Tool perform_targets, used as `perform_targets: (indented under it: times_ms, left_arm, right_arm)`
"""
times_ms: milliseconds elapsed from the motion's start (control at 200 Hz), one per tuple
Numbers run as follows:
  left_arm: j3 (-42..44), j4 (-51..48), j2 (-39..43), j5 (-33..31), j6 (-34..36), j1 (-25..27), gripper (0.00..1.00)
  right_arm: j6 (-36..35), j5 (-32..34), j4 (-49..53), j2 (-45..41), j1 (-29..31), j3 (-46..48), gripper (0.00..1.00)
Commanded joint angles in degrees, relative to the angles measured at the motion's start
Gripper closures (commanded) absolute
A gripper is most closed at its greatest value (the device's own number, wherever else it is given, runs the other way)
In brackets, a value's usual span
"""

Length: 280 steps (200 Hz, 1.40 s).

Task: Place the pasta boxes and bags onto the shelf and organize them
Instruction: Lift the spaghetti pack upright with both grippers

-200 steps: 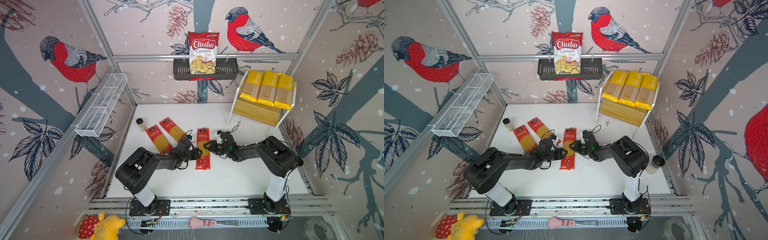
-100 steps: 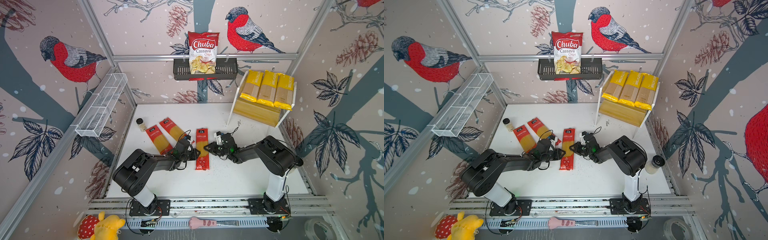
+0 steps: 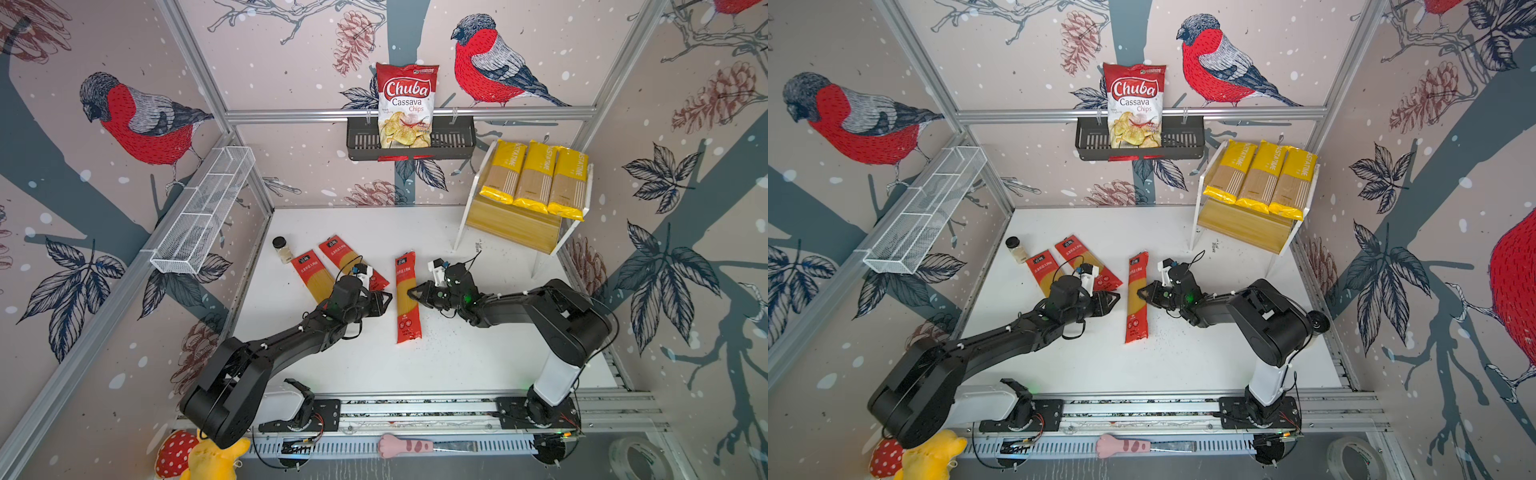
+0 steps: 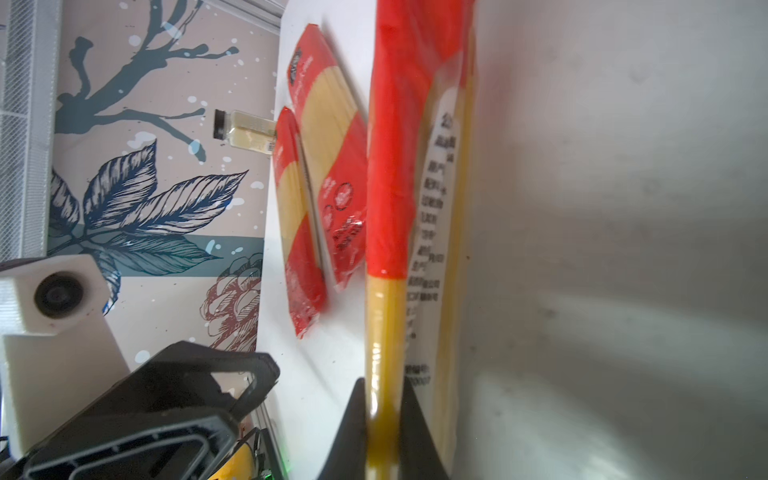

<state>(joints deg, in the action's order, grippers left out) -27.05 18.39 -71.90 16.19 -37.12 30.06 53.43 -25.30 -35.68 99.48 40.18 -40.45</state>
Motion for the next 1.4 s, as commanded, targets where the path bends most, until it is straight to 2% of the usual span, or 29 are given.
perform_targets:
  times_ms: [0,85,210,285,405,555,650,1011,1191,1396]
  left_arm:
    - [1.1,0.7,3.1,1.7,-1.3,-1.3,0.59]
    - [2.4,3.9,5.8,4.0,-2.0,-2.4,0.54]
    - [4.7,10.9,10.2,8.5,-5.0,-4.4,0.36]
    - [6.0,15.4,12.1,12.4,-7.2,-6.2,0.29]
    - [7.9,24.6,13.5,18.5,-12.0,-9.1,0.25]
    - [8.0,33.3,12.8,23.0,-16.3,-9.4,0.24]
    - [7.8,38.2,12.0,24.7,-18.1,-9.4,0.24]
    - [5.2,42.6,10.7,27.6,-19.2,-9.3,0.31]
    - [5.2,49.6,8.0,29.8,-22.5,-9.3,0.42]
    - [5.6,54.6,5.8,30.1,-25.3,-9.2,0.60]
  right_arm:
    - [-5.1,0.3,-3.2,-4.1,1.4,-2.0,0.92]
    - [-9.1,1.5,0.1,-7.4,3.0,-3.8,0.93]
    - [-13.7,2.2,3.5,-12.4,5.1,-6.0,0.93]
    - [-14.5,1.1,3.6,-14.9,5.6,-6.6,0.93]
    - [-14.6,-1.2,2.9,-18.2,6.2,-7.4,0.93]
    - [-14.8,-3.4,2.7,-21.3,6.7,-8.3,0.94]
    - [-14.8,-5.3,2.4,-22.5,7.1,-8.5,0.94]
    - [-13.4,-12.5,-1.8,-25.0,8.5,-6.6,0.94]
    - [-13.7,-13.0,-1.5,-24.9,8.6,-6.2,0.94]
    - [-13.1,-13.5,-2.2,-23.8,8.5,-5.4,0.93]
